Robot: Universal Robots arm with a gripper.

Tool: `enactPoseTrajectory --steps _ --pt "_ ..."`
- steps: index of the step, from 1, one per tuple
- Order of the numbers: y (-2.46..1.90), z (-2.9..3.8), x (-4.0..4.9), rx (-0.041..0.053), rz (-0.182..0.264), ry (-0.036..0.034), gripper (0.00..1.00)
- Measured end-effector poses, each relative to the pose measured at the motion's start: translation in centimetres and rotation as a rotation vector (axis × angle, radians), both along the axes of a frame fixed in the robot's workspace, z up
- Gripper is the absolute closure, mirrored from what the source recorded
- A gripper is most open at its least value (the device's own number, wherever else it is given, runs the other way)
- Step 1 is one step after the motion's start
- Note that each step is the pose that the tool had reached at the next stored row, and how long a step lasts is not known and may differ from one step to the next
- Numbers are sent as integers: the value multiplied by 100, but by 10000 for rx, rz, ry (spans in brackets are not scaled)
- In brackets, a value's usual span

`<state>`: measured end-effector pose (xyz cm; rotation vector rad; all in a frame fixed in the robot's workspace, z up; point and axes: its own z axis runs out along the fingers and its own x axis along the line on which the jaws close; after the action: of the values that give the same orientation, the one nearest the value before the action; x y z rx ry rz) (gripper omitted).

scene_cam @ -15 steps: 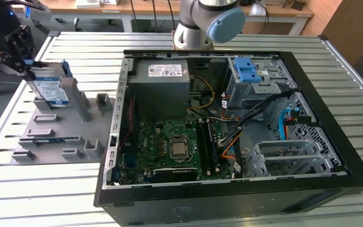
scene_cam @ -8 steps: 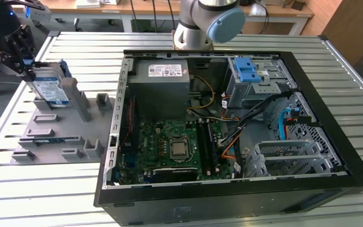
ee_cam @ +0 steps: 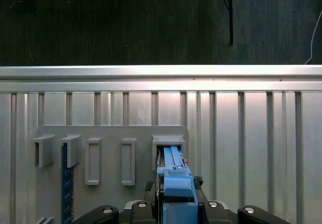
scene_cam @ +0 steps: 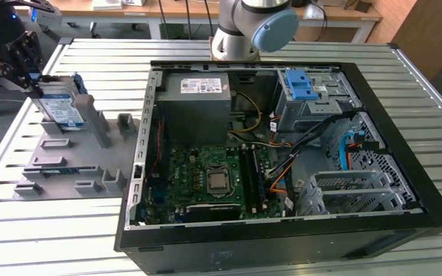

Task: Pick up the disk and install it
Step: 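Pick up the disk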

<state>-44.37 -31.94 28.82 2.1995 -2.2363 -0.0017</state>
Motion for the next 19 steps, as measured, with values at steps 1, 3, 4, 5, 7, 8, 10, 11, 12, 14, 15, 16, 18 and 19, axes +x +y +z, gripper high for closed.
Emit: enactPoseTrajectory --steps 1,3,4,5,7,8,10,11,12,14,15,16,18,19 --pt "0 0 0 0 0 0 64" --pt "0 0 0 0 0 0 64" --pt "0 0 0 0 0 0 64" --pt "0 0 0 0 0 0 64" --pt "0 0 0 0 -1 0 64" --pt "0 0 0 1 0 -2 64" --pt "0 8 0 1 -1 -2 64" --pt "0 16 0 0 -1 0 64" --pt "0 26 0 0 0 -1 64" --pt "0 52 0 0 0 0 64" --pt "0 65 0 0 -1 -1 64" --pt "0 78 0 0 0 -2 64" --pt "0 104 0 0 -1 -2 64" --pt "0 117 0 0 0 -2 64"
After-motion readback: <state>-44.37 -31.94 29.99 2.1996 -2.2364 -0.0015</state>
